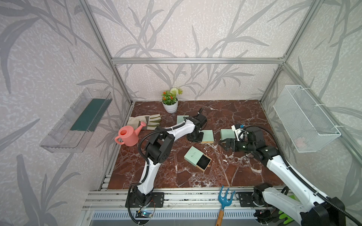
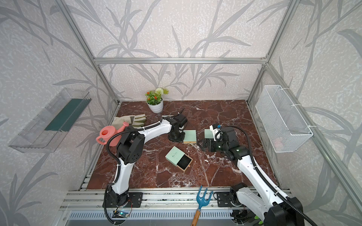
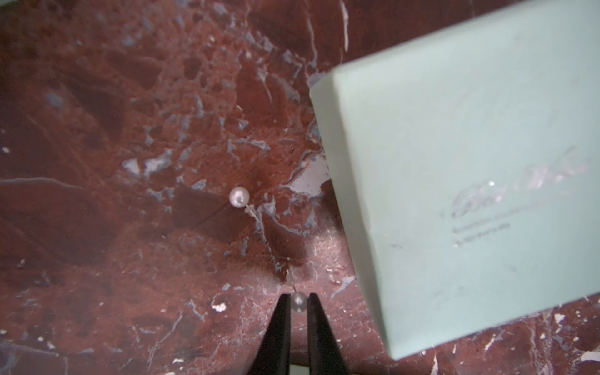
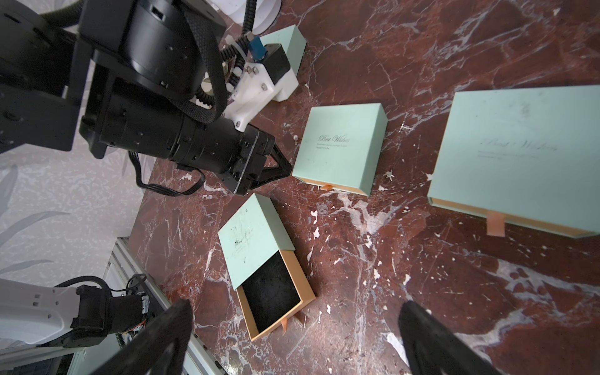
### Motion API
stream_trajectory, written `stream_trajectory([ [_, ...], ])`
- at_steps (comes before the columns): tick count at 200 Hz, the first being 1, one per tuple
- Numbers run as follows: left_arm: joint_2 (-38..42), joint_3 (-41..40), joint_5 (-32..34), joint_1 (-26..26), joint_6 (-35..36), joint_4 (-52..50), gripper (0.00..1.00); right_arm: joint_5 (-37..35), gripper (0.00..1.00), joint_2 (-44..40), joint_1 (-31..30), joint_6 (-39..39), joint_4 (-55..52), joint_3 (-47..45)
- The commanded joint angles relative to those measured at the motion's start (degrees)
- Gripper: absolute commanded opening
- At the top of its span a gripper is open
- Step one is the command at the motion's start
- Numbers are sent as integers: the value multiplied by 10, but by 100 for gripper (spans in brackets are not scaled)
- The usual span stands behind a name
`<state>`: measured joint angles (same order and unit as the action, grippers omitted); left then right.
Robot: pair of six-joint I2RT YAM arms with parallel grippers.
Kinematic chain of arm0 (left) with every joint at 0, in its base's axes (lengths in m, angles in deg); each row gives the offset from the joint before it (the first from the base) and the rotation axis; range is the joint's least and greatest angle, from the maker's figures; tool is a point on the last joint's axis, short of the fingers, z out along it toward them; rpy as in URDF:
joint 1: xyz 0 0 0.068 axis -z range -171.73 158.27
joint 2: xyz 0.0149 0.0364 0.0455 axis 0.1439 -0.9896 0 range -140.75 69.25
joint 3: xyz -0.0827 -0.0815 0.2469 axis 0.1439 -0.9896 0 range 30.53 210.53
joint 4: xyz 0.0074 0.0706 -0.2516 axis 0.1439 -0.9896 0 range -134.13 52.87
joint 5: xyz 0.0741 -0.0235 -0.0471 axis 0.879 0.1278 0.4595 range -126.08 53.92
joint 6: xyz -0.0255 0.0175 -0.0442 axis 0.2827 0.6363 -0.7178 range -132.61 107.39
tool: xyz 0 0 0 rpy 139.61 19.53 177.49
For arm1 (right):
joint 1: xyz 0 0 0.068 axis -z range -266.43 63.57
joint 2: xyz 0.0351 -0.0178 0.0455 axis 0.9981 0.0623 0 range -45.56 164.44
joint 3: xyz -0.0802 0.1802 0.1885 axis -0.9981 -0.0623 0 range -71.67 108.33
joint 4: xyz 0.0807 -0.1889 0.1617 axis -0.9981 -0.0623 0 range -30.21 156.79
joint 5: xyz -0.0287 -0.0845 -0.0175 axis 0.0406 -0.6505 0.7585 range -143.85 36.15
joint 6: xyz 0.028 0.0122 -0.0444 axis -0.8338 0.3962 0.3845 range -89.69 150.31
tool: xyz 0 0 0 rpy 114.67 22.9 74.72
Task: Take out the earrings from the drawer-style jewelry box
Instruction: Place the earring at the center of the board.
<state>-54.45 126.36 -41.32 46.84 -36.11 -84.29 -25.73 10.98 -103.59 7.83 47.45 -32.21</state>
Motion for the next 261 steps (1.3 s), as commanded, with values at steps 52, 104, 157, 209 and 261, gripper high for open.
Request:
stream_trajectory([
  [52, -19, -6, 12, -1, 7, -8, 15, 2, 99, -6, 3, 7, -12, 3],
  [104, -22, -3, 16, -1, 6, -12, 20, 2, 99, -7, 4, 8, -14, 4],
  [157, 8, -1, 1, -4, 1, -9, 23, -10, 99, -7, 4, 11, -27, 12],
  [209, 99, -43, -7, -16, -11, 18, 31, -54, 99, -5, 2, 14, -63, 17],
  [261, 302, -267, -82, -62, -92, 174, 55, -104, 85, 2, -89, -12, -85, -6],
])
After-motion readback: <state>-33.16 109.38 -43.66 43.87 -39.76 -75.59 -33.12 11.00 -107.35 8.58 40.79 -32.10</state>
